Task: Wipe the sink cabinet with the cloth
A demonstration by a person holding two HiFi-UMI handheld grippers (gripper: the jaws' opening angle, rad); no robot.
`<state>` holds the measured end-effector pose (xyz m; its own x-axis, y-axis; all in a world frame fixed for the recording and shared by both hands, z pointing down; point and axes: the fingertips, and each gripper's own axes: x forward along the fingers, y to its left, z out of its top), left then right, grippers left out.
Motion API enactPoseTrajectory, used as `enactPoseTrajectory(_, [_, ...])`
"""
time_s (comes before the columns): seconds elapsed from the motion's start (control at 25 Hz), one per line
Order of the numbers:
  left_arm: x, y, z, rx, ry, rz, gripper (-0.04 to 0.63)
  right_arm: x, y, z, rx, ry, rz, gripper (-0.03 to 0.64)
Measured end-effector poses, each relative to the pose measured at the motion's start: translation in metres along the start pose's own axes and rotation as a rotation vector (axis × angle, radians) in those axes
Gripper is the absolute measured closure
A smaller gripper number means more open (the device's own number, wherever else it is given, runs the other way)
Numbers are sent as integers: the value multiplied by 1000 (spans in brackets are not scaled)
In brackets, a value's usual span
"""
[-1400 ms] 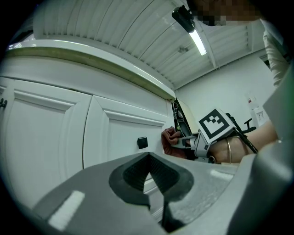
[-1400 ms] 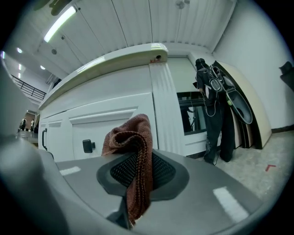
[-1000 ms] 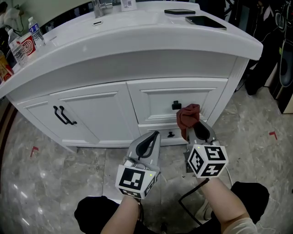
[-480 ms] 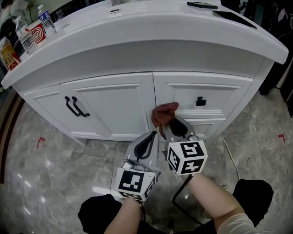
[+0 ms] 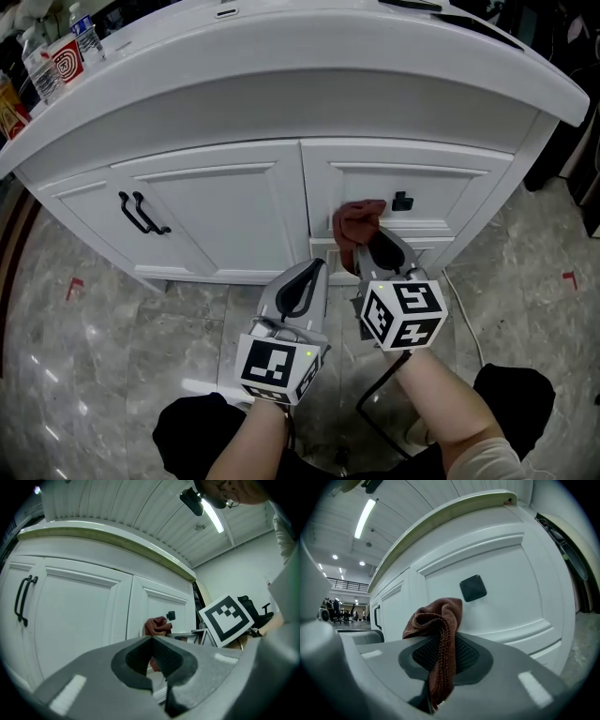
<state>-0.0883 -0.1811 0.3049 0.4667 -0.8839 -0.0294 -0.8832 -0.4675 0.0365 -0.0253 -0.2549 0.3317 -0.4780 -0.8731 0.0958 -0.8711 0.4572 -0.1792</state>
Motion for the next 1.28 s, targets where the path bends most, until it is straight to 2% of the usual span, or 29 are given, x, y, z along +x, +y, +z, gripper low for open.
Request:
enactPoseTrajectory(0.8, [57, -64, -16, -29, 8, -118, 595, -72, -142, 20, 25, -38, -252, 516])
enactPoseTrajectory(0.96, [65, -73, -28, 22, 43, -158, 595, -83, -162, 14, 86, -38, -298, 520])
enactPoseTrajectory(1.04, [63, -72, -35, 23, 60, -164, 595, -88, -172, 7, 116, -32, -333, 523])
enactPoseTrajectory(1.16, [56, -71, -42, -11, 63, -151, 595, -89, -167, -5, 118, -27, -316, 525])
enactPoseTrajectory(1.28, [47, -67, -51, -13, 64, -119, 595, -78, -139, -16, 105, -29, -239, 525])
